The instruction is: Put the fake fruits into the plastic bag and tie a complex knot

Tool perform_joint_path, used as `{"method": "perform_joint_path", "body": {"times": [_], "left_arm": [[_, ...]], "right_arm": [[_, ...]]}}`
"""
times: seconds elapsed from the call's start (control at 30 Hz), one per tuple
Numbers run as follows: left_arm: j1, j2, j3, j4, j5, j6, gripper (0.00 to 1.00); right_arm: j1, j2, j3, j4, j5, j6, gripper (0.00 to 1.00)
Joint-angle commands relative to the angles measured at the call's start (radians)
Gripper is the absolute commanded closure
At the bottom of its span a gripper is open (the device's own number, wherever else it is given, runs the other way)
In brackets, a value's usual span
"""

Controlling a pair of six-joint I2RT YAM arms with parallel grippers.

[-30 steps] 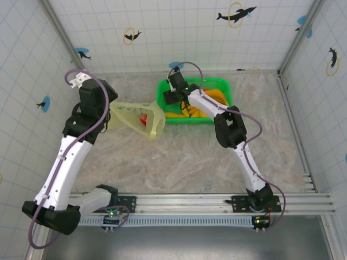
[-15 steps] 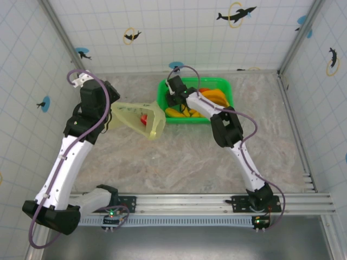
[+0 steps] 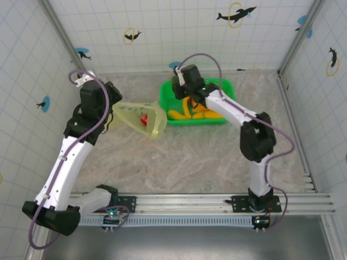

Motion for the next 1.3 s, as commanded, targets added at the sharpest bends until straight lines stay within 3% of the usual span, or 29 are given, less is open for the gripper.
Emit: {"method": "perform_joint_path", "body": {"times": [0.0,0.2,0.37,0.7,0.93,1.2,1.27], "left_arm": [[0.007,-0.009,0.001,0.014,0.060,-0.007,1.00],[0.007,-0.004,0.017,0.014,0.104,-0.011,1.00],[0.007,0.011,0.038,-0.006,0.141,-0.018,1.00],[0.008,-0.006,0.083,-0.028,0.191,-0.011,1.00],[0.007,-0.055,0.066,0.019,0.345,0.015,1.00],[0.007,-0.081,0.036,0.064,0.502,0.058,1.00],[0.006,-0.075,0.037,0.073,0.514,0.046,1.00]], "right_arm": [[0.021,-0.136,-0.079,0.087,-0.048,-0.015,0.43],[0.069,-0.264,-0.087,0.052,-0.126,-0.038,0.42],[0.189,-0.359,-0.154,0.089,-0.238,-0.021,0.43],[0.383,-0.279,-0.144,-0.008,-0.152,-0.058,0.42],[0.368,-0.139,-0.025,-0.159,-0.027,-0.100,0.42],[0.274,-0.036,0.054,-0.142,-0.100,-0.021,0.45],[0.262,0.024,0.138,-0.197,-0.120,-0.016,0.37]]}}
